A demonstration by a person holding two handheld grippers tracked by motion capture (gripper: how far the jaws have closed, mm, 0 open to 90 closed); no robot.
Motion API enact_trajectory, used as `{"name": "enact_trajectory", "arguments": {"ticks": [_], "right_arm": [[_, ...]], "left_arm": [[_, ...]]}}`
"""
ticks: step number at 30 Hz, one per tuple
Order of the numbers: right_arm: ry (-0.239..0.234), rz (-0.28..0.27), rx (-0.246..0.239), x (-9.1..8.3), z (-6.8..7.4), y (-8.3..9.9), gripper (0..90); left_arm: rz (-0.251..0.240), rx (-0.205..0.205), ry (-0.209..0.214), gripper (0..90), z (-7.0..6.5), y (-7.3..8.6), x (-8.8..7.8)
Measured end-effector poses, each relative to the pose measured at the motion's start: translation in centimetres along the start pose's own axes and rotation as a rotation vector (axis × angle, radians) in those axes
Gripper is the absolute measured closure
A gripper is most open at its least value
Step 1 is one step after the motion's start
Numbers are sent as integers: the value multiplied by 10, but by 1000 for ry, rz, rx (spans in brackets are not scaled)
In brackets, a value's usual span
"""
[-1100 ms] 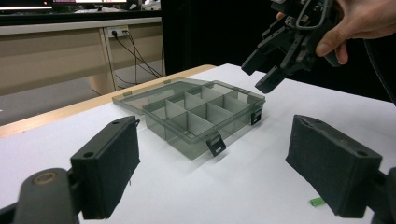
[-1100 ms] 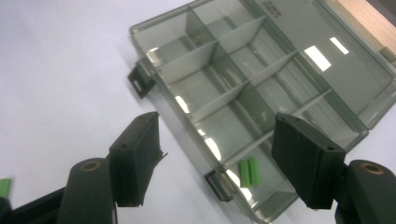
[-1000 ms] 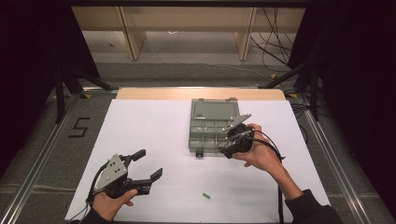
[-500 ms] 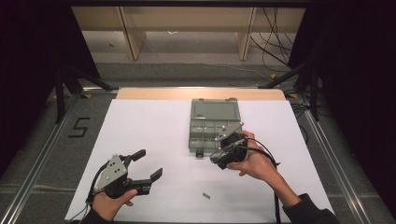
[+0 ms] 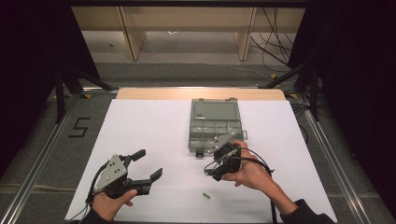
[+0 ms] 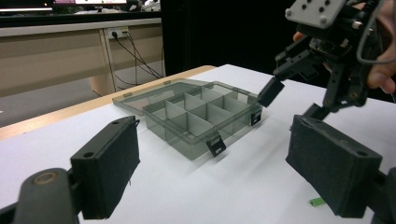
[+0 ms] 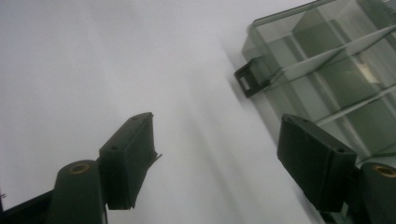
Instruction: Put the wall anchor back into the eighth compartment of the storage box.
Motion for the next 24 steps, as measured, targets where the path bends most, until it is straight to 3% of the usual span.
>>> {"name": "enact_trajectory", "arguments": {"ticks": [14,21,24], "right_arm": [[-85,72,-37,22,27,8,296],[-123,118,-45,30,34,11,354],[-144,140,-45,32,36,13,396]], "left_arm": [[-2,2,1,160,-1,0,0],[1,-16,1,160,-2,0,0],[-1,6,2,160,0,0,1]]}}
Point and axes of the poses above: each handheld gripper's, and its own axes: x roughly forward along the jaws, y roughly out of its underside, z roughly to its left, the point moved 1 cm from there along x, roughly forward along the jaws, and after that the axes turned 13 degrees about -y, right-handed, at the moved point
